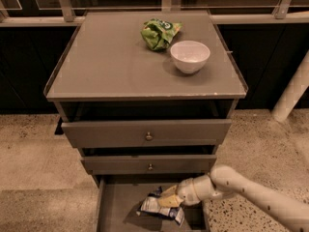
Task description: Pick blue chip bag from bottom drawer and place on counter
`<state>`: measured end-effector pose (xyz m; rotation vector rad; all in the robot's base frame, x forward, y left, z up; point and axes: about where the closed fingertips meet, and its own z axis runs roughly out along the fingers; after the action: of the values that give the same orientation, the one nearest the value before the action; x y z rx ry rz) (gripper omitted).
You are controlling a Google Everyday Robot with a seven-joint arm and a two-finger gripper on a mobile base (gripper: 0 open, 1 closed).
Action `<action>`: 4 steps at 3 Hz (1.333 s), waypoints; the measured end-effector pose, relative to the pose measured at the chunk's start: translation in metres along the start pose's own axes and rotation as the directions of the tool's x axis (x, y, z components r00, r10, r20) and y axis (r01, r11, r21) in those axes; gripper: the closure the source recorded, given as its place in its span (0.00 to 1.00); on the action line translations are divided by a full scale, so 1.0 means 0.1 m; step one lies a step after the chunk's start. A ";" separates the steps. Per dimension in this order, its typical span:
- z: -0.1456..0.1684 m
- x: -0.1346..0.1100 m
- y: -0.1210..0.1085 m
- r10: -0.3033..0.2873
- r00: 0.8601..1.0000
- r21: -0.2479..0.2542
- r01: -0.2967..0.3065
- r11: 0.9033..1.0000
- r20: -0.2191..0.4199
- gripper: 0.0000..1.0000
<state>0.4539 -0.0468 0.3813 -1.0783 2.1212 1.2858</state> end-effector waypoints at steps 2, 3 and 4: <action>-0.67 -1.04 0.61 -0.131 0.991 -0.065 0.129 0.990 -0.038 1.00; -0.67 -1.04 0.61 -0.131 0.991 -0.065 0.129 0.990 -0.038 1.00; -0.84 -1.26 0.78 -0.202 0.979 -0.097 0.204 0.974 0.025 1.00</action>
Offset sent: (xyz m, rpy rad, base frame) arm 0.0314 -0.0009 0.2042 0.0014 -0.1203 0.1858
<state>0.4699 -0.0502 0.5505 -1.2857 1.8961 1.3068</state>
